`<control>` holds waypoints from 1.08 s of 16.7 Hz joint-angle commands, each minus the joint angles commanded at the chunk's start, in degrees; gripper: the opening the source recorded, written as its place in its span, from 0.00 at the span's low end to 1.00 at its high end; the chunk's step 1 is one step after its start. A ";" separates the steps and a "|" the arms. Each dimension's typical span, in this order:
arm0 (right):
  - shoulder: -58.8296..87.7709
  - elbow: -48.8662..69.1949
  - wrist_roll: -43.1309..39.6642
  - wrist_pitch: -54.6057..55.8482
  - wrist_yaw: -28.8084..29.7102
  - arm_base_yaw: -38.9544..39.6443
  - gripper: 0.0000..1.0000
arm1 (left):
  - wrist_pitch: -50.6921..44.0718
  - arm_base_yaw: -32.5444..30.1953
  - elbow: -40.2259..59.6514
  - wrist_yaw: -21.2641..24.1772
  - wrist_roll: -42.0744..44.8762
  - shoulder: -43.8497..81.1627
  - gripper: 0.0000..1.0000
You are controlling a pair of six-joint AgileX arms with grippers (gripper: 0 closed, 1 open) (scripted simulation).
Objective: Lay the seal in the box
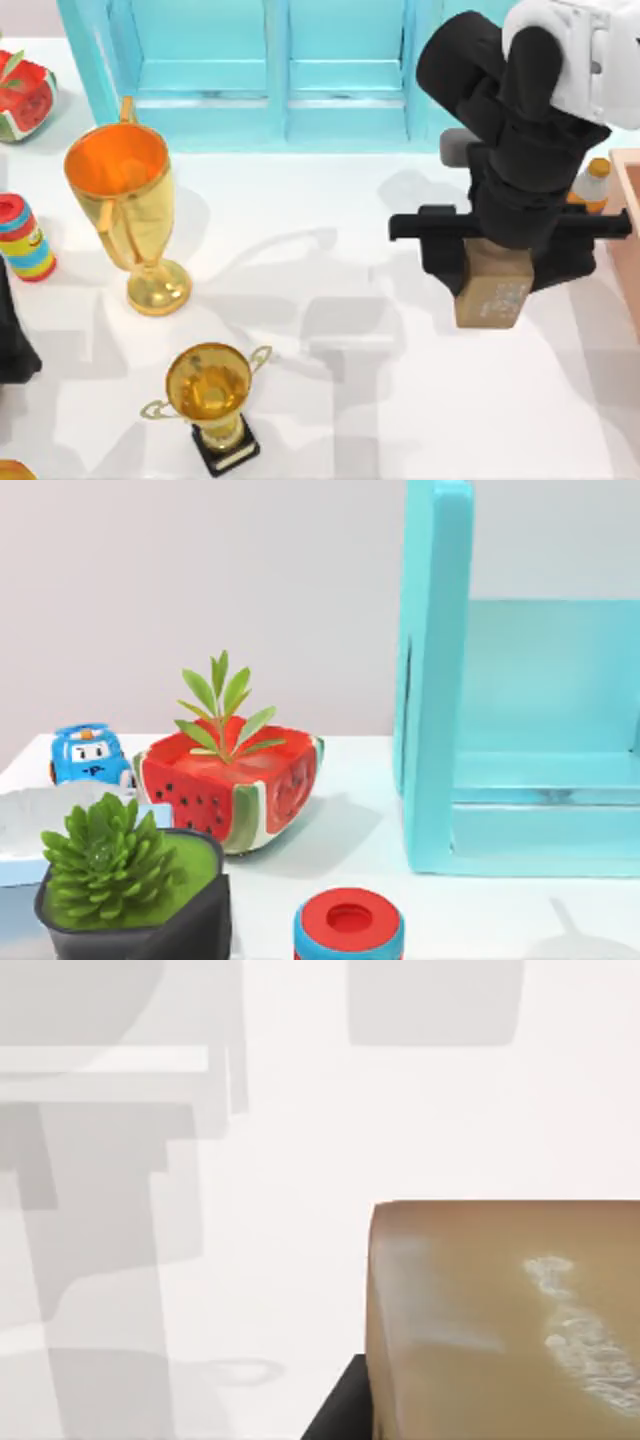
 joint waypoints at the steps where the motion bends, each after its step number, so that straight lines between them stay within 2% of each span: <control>1: -0.01 0.02 0.00 -0.02 0.00 0.00 0.00 | 0.00 0.00 0.00 0.00 0.00 0.00 1.00; 5: 0.22 0.18 -0.65 -0.07 -0.03 -0.62 0.00 | 0.00 0.00 0.00 0.00 0.00 0.00 1.00; 8: 0.29 1.77 -5.92 -1.78 -0.02 -5.83 0.00 | 0.00 0.00 0.00 0.00 0.00 0.00 1.00; 18: -1.22 4.53 -44.32 -8.34 0.54 -44.06 0.00 | 0.00 0.00 0.00 0.00 0.00 0.00 1.00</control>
